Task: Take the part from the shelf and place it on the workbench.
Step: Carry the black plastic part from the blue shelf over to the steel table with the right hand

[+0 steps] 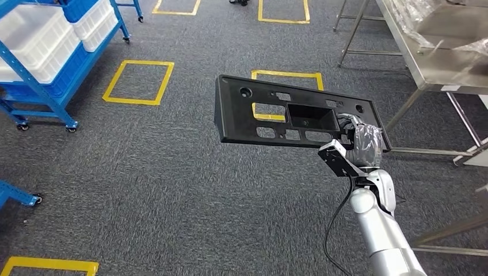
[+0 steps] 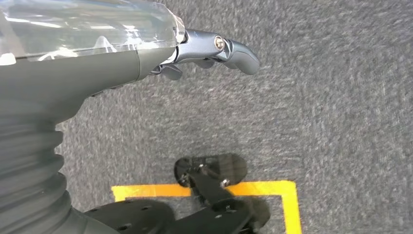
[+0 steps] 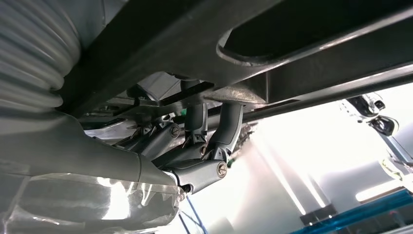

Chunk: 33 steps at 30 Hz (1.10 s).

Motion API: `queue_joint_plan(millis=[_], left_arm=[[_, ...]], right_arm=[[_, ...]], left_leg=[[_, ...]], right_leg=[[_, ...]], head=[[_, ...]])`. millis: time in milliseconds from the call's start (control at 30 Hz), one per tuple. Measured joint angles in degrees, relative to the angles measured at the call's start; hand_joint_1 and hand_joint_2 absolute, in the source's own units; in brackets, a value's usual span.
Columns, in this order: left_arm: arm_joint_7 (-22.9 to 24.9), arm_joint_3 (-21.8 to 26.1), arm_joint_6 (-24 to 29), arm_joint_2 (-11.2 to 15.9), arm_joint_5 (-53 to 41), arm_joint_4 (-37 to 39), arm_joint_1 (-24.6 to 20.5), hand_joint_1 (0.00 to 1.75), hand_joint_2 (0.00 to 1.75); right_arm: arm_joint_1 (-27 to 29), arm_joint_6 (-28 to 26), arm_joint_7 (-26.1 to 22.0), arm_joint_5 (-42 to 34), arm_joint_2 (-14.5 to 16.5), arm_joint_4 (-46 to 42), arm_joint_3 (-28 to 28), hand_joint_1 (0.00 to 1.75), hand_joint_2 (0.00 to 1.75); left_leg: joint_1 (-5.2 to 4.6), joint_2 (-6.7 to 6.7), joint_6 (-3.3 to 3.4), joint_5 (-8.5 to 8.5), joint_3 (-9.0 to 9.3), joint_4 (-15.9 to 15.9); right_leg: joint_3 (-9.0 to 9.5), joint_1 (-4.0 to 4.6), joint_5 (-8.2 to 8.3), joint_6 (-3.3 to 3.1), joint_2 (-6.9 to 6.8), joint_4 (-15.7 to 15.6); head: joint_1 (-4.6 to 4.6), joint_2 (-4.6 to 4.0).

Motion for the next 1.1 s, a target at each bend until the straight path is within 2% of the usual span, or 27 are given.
queue_joint_plan(millis=[33, 67, 100, 133, 167, 200, 233, 300, 333, 367, 433, 467, 500, 567, 600, 633, 667, 700, 733, 800, 833, 867, 933, 967, 1000, 1067, 1100], left_arm=[[0.11, 0.0, 0.04, 0.0, 0.02, 0.0, -0.05, 0.0, 1.75], [0.2, 0.0, 0.07, 0.0, 0.04, 0.0, 0.0, 0.0, 1.75], [0.26, 0.0, 0.07, 0.0, 0.06, 0.0, 0.08, 0.0, 1.75], [0.29, 0.0, 0.03, 0.0, 0.07, 0.0, 0.14, 0.0, 1.75], [0.29, -0.01, -0.02, -0.01, 0.07, 0.0, 0.17, 0.0, 1.75], [0.28, -0.01, -0.07, -0.02, 0.08, 0.0, 0.17, 0.0, 1.75], [0.26, -0.02, -0.1, -0.03, 0.08, 0.0, 0.15, 0.0, 1.75], [0.19, -0.02, -0.11, -0.03, 0.11, 0.0, 0.15, 0.0, 1.75], [0.16, -0.01, -0.11, -0.03, 0.14, 0.0, 0.15, 0.0, 1.75], [0.14, -0.01, -0.1, -0.02, 0.16, 0.0, 0.16, 0.0, 1.75], [0.13, 0.0, -0.09, -0.03, 0.18, 0.0, 0.1, 0.0, 1.75], [0.13, 0.0, -0.08, -0.04, 0.18, 0.0, 0.06, 0.0, 1.75], [0.11, -0.01, -0.05, -0.04, 0.19, 0.01, 0.08, 0.0, 1.75], [0.09, -0.02, -0.01, -0.04, 0.2, 0.02, 0.39, 0.0, 1.75], [0.07, -0.02, 0.01, -0.05, 0.23, 0.02, 0.62, 0.0, 1.75], [0.04, -0.02, 0.01, -0.06, 0.27, 0.02, 0.83, 0.0, 1.75], [-0.04, -0.02, -0.01, -0.07, 0.32, 0.02, 0.97, 0.0, 1.75], [-0.14, -0.02, -0.03, -0.08, 0.4, 0.02, 1.03, 0.0, 1.75], [-0.25, -0.02, -0.08, -0.09, 0.46, 0.02, 1.04, 0.0, 1.75], [-0.4, -0.02, -0.21, -0.08, 0.53, 0.02, 1.04, 0.0, 1.75], [-0.43, -0.02, -0.31, -0.07, 0.53, 0.02, 1.03, 0.0, 1.75], [-0.45, -0.02, -0.4, -0.07, 0.53, 0.02, 0.96, 0.0, 1.75], [-0.5, -0.03, -0.63, -0.14, 0.52, 0.02, 0.77, 0.0, 1.75], [-0.53, -0.03, -0.73, -0.2, 0.52, 0.02, 0.68, 0.0, 1.75], [-0.56, -0.03, -0.82, -0.25, 0.52, 0.02, 0.68, 0.0, 1.75], [-0.58, -0.04, -0.98, -0.28, 0.52, 0.02, 0.85, 0.0, 1.75], [-0.58, -0.04, -1.05, -0.28, 0.52, 0.02, 0.98, 0.0, 1.75]], right_arm=[[0.04, 0.09, 0.14, 0.26, 0.12, -0.32, 0.01, 1.75, 1.75], [0.04, 0.17, 0.29, 0.43, 0.2, -0.57, 0.01, 1.75, 1.75], [0.1, 0.23, 0.4, 0.53, 0.27, -0.73, 0.0, 1.75, 1.75], [0.23, 0.27, 0.48, 0.62, 0.31, -0.87, -0.02, 1.75, 1.75], [0.42, 0.31, 0.52, 0.69, 0.32, -1.1, -0.07, 1.75, 1.75], [0.61, 0.33, 0.54, 0.74, 0.32, -1.46, -0.16, 1.75, 1.75], [0.76, 0.34, 0.53, 0.76, 0.32, -1.93, -0.31, 1.75, 1.75], [0.87, 0.34, 0.45, 0.7, 0.33, -3.16, -0.79, 1.75, 1.75], [0.9, 0.34, 0.4, 0.63, 0.33, -3.71, -1.07, 1.75, 1.75], [0.99, 0.34, 0.37, 0.54, 0.32, -4.2, -1.41, 1.75, 1.75], [1.47, 0.33, 0.33, 0.39, 0.26, -4.98, -2.09, 1.75, 1.75], [1.76, 0.31, 0.29, 0.32, 0.22, -5.4, -2.42, 1.75, 1.75], [2.01, 0.29, 0.23, 0.21, 0.2, -5.75, -2.67, 1.75, 1.75], [2.51, 0.25, 0.08, -0.08, 0.18, -6.25, -3.07, 1.75, 1.75], [2.86, 0.23, -0.01, -0.21, 0.17, -6.34, -3.25, 1.75, 1.75], [3.3, 0.23, -0.08, -0.31, 0.16, -6.43, -3.42, 1.75, 1.75], [3.75, 0.23, -0.19, -0.41, 0.12, -6.5, -3.62, 1.75, 1.75], [4.12, 0.23, -0.32, -0.55, 0.05, -6.53, -3.84, 1.75, 1.75], [4.37, 0.23, -0.48, -0.73, -0.02, -6.56, -4.07, 1.75, 1.75], [4.53, 0.24, -0.75, -1.09, -0.14, -6.58, -4.49, 1.75, 1.75], [4.54, 0.25, -0.83, -1.19, -0.22, -6.59, -4.65, 1.75, 1.75], [4.6, 0.25, -0.87, -1.24, -0.4, -6.6, -4.83, 1.75, 1.75], [4.91, 0.26, -0.91, -1.26, -1.01, -6.61, -5.26, 1.75, 1.75], [5.1, 0.27, -0.94, -1.29, -1.4, -6.62, -5.55, 1.75, 1.75], [5.18, 0.27, -0.96, -1.31, -1.77, -6.61, -5.79, 1.75, 1.75], [5.12, 0.2, -0.98, -1.34, -2.32, -6.6, -6.13, 1.75, 1.75], [5.15, 0.09, -0.98, -1.26, -2.49, -6.58, -6.2, 1.75, 1.75]], left_leg=[[-0.12, 0.79, 0.25, 0.19, 0.0, -0.24], [-0.26, 1.53, 0.42, 0.25, -0.04, -0.32], [-0.38, 2.35, 0.48, 0.24, -0.11, -0.32], [-0.43, 3.17, 0.49, 0.21, -0.16, -0.3], [-0.46, 4.0, 0.47, 0.15, -0.18, -0.27], [-0.47, 4.8, 0.41, 0.07, -0.18, -0.22], [-0.48, 5.53, 0.28, -0.05, -0.14, -0.15], [-0.77, 6.82, -0.19, -0.41, -0.01, 0.1], [-0.93, 7.44, -0.47, -0.6, 0.07, 0.21], [-1.08, 8.09, -0.75, -0.76, 0.17, 0.27], [-1.04, 9.02, -1.32, -1.15, 0.38, 0.36], [-0.89, 8.21, -1.62, -1.73, 0.28, 0.92], [-0.72, 6.73, -1.89, -2.86, -0.29, 2.49], [-0.41, 3.13, -2.23, -6.47, -3.12, 9.17], [-0.35, 2.31, -2.31, -8.12, -4.97, 13.17], [-0.33, 1.97, -2.36, -8.9, -6.43, 16.12], [-0.32, 1.85, -2.36, -8.57, -7.07, 17.15], [-0.29, 1.7, -2.29, -7.15, -6.71, 15.95], [-0.23, 1.17, -2.16, -4.93, -5.4, 12.71], [0.02, -1.6, -1.79, -1.49, -2.2, 5.18], [0.09, -2.71, -1.61, -0.72, -1.15, 2.76], [0.07, -3.31, -1.4, -0.67, -0.72, 1.76], [-0.05, -2.21, -0.81, -0.39, -0.57, 1.28], [-0.04, -1.51, -0.4, -0.11, -0.48, 0.91], [-0.01, -0.78, 0.0, 0.19, -0.39, 0.5], [-0.14, 0.79, 0.5, 0.51, -0.37, 0.04], [-0.26, 1.59, 0.59, 0.52, -0.45, 0.04]], right_leg=[[-1.28, 0.04, -1.79, 0.06, -2.1, 2.87], [-2.87, 0.06, -3.77, 0.21, -3.58, 6.51], [-4.38, 0.0, -5.3, 0.35, -4.26, 10.1], [-5.27, -0.06, -5.99, 0.47, -4.61, 12.43], [-5.15, -0.1, -5.69, 0.56, -4.87, 12.75], [-3.92, -0.11, -4.5, 0.59, -5.26, 10.88], [-1.74, -0.06, -2.83, 0.54, -6.15, 7.21], [2.29, 0.43, -0.73, -0.04, -9.1, -0.02], [3.28, 0.7, -0.39, -0.45, -9.96, -1.93], [3.47, 0.96, -0.46, -0.88, -10.09, -2.57], [3.4, 0.88, -0.19, -1.57, -8.41, -2.75], [3.46, 0.71, -0.05, -1.9, -7.66, -2.93], [3.56, 0.51, 0.09, -2.26, -6.93, -3.11], [3.62, 0.33, 0.25, -2.77, -5.39, -3.22], [3.61, 0.35, 0.28, -2.9, -4.52, -3.19], [3.61, 0.37, 0.29, -2.94, -3.58, -3.14], [3.6, 0.38, 0.29, -2.94, -2.6, -3.04], [3.6, 0.38, 0.28, -2.91, -1.64, -2.9], [3.58, 0.34, 0.23, -2.84, -0.67, -2.71], [3.39, 0.28, 0.12, -2.46, 1.06, -2.27], [3.18, 0.2, 0.16, -2.12, 1.81, -2.15], [2.94, 0.12, 0.28, -1.69, 2.52, -2.14], [2.56, -0.13, 0.65, -0.78, 3.62, -2.37], [2.35, -0.1, 0.47, -0.44, 2.86, -2.14], [1.85, -0.04, -0.28, -0.15, 1.24, -1.16], [-0.6, 0.1, -3.54, 0.27, -2.95, 4.17], [-2.3, 0.05, -5.35, 0.47, -4.09, 7.85]], head=[[0.01, 0.0], [0.02, 0.0], [0.02, 0.01], [0.02, 0.01], [0.02, 0.01], [0.01, 0.01], [0.01, 0.01], [0.01, 0.01], [0.0, 0.01], [0.0, 0.01], [0.0, 0.01], [0.01, 0.01], [-0.01, 0.01], [-0.02, 0.01], [-0.03, 0.01], [-0.03, 0.01], [-0.03, 0.01], [-0.03, 0.0], [-0.03, 0.0], [-0.03, 0.0], [-0.03, 0.01], [-0.03, 0.01], [-0.03, 0.01], [-0.02, 0.01], [0.0, 0.0], [0.02, 0.0], [0.03, 0.0]])
